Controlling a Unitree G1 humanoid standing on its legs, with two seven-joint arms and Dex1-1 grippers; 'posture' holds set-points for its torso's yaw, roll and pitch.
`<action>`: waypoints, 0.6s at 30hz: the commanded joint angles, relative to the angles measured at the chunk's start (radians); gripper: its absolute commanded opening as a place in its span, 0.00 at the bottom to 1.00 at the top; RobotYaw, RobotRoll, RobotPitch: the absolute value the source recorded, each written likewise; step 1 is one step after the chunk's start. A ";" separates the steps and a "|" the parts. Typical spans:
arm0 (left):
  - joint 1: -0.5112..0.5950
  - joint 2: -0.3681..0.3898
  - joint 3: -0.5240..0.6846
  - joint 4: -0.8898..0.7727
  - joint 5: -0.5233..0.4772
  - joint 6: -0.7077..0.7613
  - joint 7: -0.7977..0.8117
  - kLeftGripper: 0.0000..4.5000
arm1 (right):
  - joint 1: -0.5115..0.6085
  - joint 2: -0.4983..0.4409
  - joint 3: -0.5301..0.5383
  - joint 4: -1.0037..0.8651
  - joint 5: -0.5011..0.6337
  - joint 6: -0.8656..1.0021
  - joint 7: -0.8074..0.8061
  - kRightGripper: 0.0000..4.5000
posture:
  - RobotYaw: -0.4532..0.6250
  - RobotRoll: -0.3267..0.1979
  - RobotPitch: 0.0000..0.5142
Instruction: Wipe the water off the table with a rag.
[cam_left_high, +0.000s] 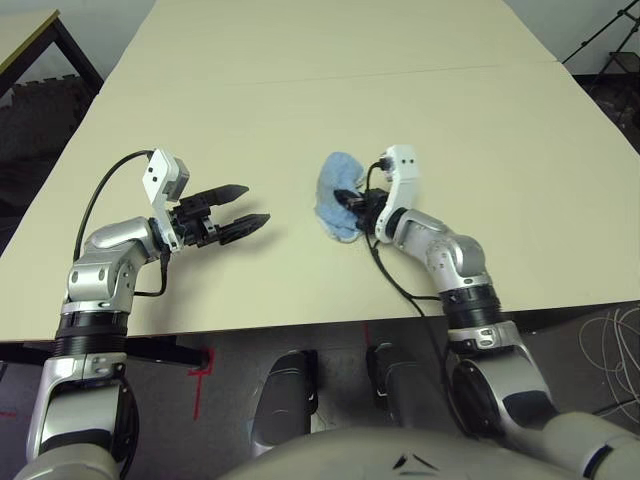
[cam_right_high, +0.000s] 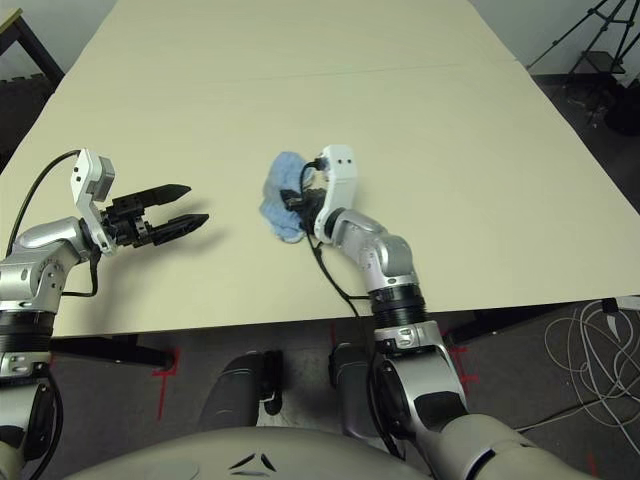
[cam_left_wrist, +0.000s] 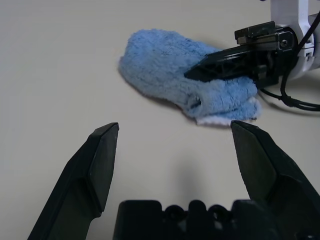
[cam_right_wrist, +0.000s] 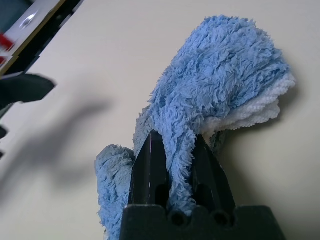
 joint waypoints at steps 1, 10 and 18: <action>0.027 0.004 0.014 -0.036 -0.011 0.013 0.007 1.00 | -0.005 0.016 0.049 0.031 -0.007 0.019 0.035 0.04 | 0.38 0.62 0.30; 0.036 0.001 0.018 -0.047 -0.012 0.020 0.016 1.00 | -0.061 -0.047 -0.016 0.095 -0.021 -0.037 0.032 0.04 | 0.38 0.62 0.30; 0.020 -0.006 0.011 -0.031 -0.007 0.012 0.017 1.00 | -0.150 -0.162 -0.094 0.153 -0.006 -0.064 0.048 0.04 | 0.38 0.62 0.29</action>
